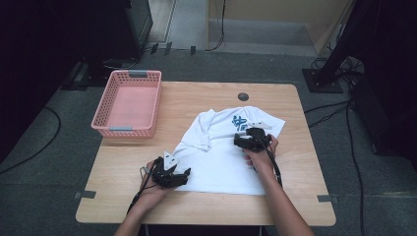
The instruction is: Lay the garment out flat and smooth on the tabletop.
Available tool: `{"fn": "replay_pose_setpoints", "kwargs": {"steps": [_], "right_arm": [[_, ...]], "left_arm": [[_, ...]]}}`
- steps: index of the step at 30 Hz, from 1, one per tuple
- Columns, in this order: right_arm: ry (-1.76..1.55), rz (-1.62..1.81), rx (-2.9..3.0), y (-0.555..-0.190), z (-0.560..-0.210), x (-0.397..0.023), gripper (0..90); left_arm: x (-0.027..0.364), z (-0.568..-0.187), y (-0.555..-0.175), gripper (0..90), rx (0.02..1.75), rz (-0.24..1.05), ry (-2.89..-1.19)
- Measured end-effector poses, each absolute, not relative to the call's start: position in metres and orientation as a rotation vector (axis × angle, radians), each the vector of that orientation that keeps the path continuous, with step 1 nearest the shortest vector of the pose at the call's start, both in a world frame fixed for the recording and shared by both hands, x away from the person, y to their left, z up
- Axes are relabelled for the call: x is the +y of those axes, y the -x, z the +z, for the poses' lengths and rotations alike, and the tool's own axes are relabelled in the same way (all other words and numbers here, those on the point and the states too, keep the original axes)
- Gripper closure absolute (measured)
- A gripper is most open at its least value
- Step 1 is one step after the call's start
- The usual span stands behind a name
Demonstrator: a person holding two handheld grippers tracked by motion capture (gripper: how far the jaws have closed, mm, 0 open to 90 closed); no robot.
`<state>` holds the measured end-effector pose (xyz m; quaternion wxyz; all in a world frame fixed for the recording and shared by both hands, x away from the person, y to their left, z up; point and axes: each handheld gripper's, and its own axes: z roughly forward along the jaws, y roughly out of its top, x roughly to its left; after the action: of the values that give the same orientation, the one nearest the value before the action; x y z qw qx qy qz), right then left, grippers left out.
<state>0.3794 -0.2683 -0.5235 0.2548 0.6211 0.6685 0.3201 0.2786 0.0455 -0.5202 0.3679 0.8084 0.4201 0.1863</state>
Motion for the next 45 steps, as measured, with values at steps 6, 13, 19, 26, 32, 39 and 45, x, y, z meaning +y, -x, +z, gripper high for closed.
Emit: {"fn": "replay_pose_setpoints", "kwargs": {"steps": [6, 13, 19, 26, 32, 39, 45], "right_arm": [[-1.663, 0.817, 1.849, -0.381, -0.524, -0.264, 7.7], [-1.636, 0.83, 1.88, -0.379, -0.524, -0.268, 7.5], [-1.613, 0.839, 1.905, -0.374, -0.525, -0.276, 7.2], [-1.599, 0.847, 1.922, -0.369, -0.525, -0.286, 6.8], [-1.599, 0.848, 1.924, -0.366, -0.525, -0.292, 6.8], [-1.597, 0.847, 1.927, -0.363, -0.525, -0.296, 6.8], [-1.598, 0.848, 1.924, -0.361, -0.525, -0.299, 6.8]], "left_arm": [[0.052, -0.518, -0.284, 27.5, 1.137, 0.467, -2.009], [0.062, -0.497, -0.315, 38.1, 1.262, 0.465, -1.894], [0.052, -0.494, -0.341, 54.8, 1.305, 0.429, -1.891], [0.045, -0.501, -0.362, 74.5, 1.394, 0.295, -1.84], [0.033, -0.504, -0.366, 74.7, 1.377, 0.253, -1.883], [0.023, -0.502, -0.369, 77.2, 1.368, 0.257, -1.914], [0.017, -0.501, -0.37, 78.5, 1.361, 0.253, -1.937]]}}
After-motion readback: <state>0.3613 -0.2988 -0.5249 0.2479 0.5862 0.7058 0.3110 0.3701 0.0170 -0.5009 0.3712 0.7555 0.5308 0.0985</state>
